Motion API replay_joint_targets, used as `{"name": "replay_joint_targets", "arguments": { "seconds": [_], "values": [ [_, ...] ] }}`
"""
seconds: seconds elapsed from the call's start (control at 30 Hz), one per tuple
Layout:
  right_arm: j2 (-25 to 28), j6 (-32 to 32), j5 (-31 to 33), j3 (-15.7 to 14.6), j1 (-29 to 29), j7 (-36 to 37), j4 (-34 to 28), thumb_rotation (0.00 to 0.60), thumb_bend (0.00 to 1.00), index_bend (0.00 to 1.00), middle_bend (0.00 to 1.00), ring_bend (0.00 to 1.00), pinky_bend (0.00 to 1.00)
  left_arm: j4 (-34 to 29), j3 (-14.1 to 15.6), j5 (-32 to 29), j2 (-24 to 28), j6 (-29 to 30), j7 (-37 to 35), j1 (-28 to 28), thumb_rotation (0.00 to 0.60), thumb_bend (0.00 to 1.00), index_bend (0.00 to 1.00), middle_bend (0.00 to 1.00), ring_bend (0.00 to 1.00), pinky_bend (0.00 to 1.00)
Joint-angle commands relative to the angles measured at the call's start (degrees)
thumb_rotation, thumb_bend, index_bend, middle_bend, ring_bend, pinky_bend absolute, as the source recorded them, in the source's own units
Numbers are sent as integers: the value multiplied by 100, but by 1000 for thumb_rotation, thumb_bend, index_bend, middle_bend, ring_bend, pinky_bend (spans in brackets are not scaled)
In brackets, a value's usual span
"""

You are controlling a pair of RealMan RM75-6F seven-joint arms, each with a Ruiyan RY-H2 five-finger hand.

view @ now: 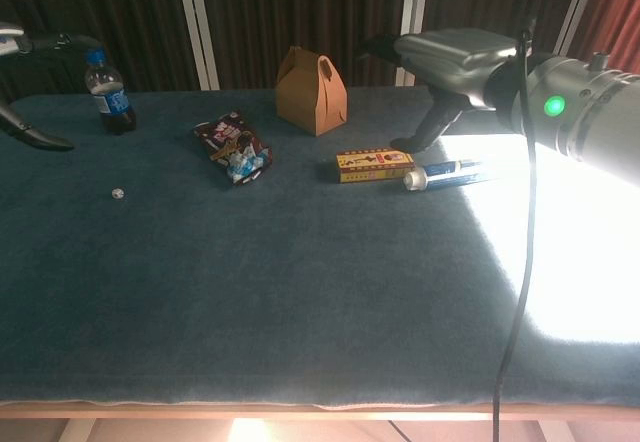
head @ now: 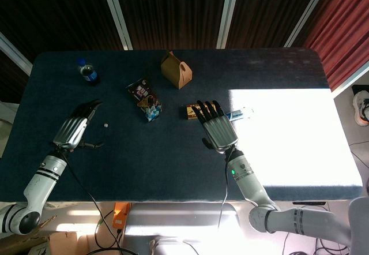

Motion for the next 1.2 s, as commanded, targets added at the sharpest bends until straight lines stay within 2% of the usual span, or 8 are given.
{"name": "replay_joint_targets", "arguments": {
  "seconds": [0.03, 0.2, 0.4, 0.57, 0.7, 0.8, 0.9, 1.2],
  "values": [
    [-12, 29, 58, -35, 76, -25, 25, 600, 213, 0, 0, 0, 0, -65, 24, -22, 32, 63, 45, 24, 600, 175, 0, 0, 0, 30],
    [235, 141, -410, -314, -36, 248, -213, 600, 214, 0, 0, 0, 0, -187, 79, -23, 177, 275, 30, 179, 600, 194, 0, 0, 0, 30],
    [1292, 1136, -2475, -1461, -1028, 1314, -356, 600, 213, 0, 0, 0, 0, -343, 310, 65, 317, 621, -236, 599, 600, 221, 90, 0, 0, 30],
    [1822, 1841, -3174, -2035, -1724, 2523, 278, 600, 213, 0, 0, 0, 0, -94, 519, 2, 33, 614, -149, 723, 600, 237, 189, 0, 0, 30],
    [1968, 2046, -3349, -2183, -1999, 3328, 765, 600, 238, 0, 0, 0, 0, 378, 472, -196, -488, 455, 111, 536, 600, 339, 295, 0, 0, 30],
    [1976, 1986, -3430, -2245, -2080, 3595, 1045, 600, 310, 0, 0, 0, 0, 969, 386, -378, -1014, 346, 424, 318, 600, 459, 372, 0, 0, 30],
    [1959, 1895, -3468, -2237, -2094, 3761, 1181, 600, 312, 0, 0, 0, 0, 1503, 260, -655, -1467, 264, 723, 126, 600, 512, 424, 0, 0, 30],
    [1842, 1512, -3421, -2150, -2066, 3894, 1431, 600, 312, 0, 0, 0, 0, 2552, 78, -1040, -2153, -80, 973, -194, 600, 563, 407, 0, 0, 30]
  ]
}}
